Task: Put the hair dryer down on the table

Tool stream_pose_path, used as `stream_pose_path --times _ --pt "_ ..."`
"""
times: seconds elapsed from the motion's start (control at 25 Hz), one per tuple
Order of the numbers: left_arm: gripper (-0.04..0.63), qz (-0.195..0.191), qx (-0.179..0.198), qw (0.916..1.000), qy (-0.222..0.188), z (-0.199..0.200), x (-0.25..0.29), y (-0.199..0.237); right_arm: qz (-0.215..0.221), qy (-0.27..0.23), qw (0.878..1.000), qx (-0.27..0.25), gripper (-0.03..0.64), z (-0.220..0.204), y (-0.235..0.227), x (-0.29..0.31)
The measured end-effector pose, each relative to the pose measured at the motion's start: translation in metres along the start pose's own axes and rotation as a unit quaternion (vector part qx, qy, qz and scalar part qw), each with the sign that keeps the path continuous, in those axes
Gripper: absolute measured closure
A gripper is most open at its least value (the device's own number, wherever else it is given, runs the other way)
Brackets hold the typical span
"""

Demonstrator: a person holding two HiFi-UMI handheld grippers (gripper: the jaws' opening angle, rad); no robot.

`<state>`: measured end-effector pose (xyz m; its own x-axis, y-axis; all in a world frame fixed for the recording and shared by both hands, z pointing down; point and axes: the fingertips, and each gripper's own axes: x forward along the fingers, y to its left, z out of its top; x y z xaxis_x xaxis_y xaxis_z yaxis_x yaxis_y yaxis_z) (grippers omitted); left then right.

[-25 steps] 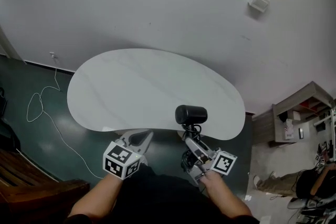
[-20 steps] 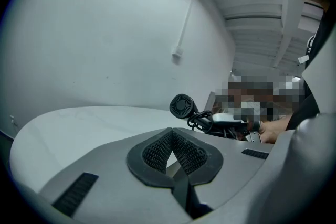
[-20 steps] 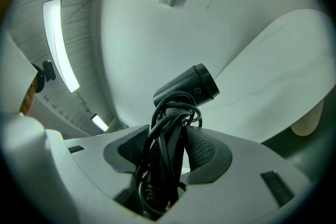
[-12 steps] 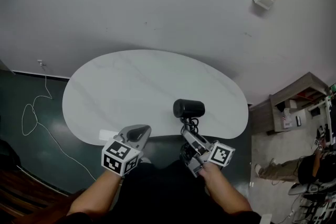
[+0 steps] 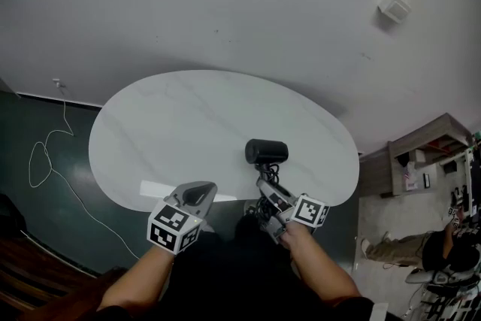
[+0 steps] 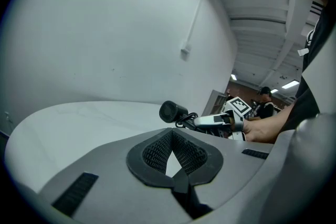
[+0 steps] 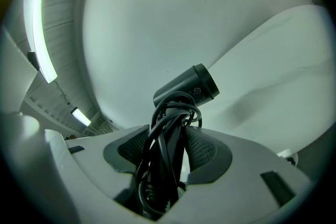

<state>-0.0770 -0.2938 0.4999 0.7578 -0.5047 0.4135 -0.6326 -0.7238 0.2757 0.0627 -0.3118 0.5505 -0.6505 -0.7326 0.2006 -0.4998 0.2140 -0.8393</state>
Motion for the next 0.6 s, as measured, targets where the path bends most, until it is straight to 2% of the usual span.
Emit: stream_pose_path --times 0.16,0.32,0.6 --pt "0.584 0.029 -0.011 0.9995 -0.005 0.005 0.001 0.017 -0.021 0.031 0.999 -0.001 0.413 0.005 -0.022 0.023" --pt "0.584 0.049 -0.021 0.9985 -0.008 0.010 0.007 0.030 -0.062 0.070 0.996 -0.012 0.413 0.008 -0.056 0.044" --pt "0.584 0.082 -0.040 0.9957 -0.019 0.019 0.015 0.043 -0.081 0.122 0.989 -0.026 0.413 0.011 -0.097 0.091"
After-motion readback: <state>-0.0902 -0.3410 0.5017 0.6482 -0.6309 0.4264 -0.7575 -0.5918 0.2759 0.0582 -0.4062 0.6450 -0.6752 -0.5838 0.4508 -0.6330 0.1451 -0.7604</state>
